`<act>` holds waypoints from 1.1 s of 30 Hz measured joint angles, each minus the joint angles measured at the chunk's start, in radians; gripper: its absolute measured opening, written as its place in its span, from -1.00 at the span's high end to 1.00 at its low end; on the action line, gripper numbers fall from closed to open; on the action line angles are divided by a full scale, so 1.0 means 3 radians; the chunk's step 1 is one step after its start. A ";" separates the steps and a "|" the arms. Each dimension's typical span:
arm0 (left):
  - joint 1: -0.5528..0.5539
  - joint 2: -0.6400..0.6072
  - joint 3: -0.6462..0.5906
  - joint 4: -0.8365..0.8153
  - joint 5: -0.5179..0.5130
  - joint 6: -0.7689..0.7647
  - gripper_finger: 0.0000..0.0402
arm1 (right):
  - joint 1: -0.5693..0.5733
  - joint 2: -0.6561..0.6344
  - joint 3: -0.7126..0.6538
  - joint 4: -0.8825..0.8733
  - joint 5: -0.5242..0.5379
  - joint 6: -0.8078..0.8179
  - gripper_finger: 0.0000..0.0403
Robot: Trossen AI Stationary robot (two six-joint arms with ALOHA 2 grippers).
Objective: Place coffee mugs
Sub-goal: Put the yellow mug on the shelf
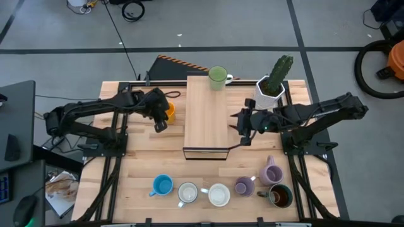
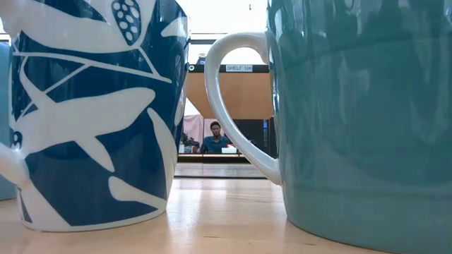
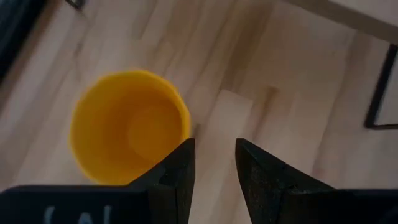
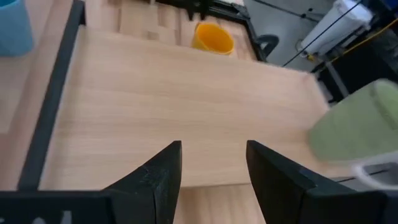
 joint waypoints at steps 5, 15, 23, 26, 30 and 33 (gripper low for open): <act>0.0051 0.0026 -0.0003 0.0098 0.0005 0.0079 0.40 | 0.0109 -0.0044 -0.0192 0.0149 -0.0055 0.0211 0.08; 0.0183 0.0251 -0.0001 0.0079 0.0091 -0.0171 0.42 | 0.0105 -0.0043 -0.0302 0.0544 0.0142 0.0038 0.08; 0.0176 0.0568 0.0200 0.0061 0.0007 -0.0042 0.42 | 0.0036 -0.0043 -0.0302 0.0776 0.0108 -0.0213 0.08; 0.0176 0.0662 0.0210 0.0090 0.0005 0.0010 0.42 | -0.0007 -0.0043 -0.0302 0.0810 0.0031 -0.0241 0.08; 0.0202 0.0800 0.0212 0.0168 0.0006 0.0096 0.42 | -0.0050 -0.0043 -0.0302 0.0807 -0.0077 -0.0238 0.08; 0.0228 0.0872 0.0212 0.0199 0.0015 0.0120 0.42 | -0.0051 -0.0043 -0.0302 0.0806 -0.0086 -0.0238 0.08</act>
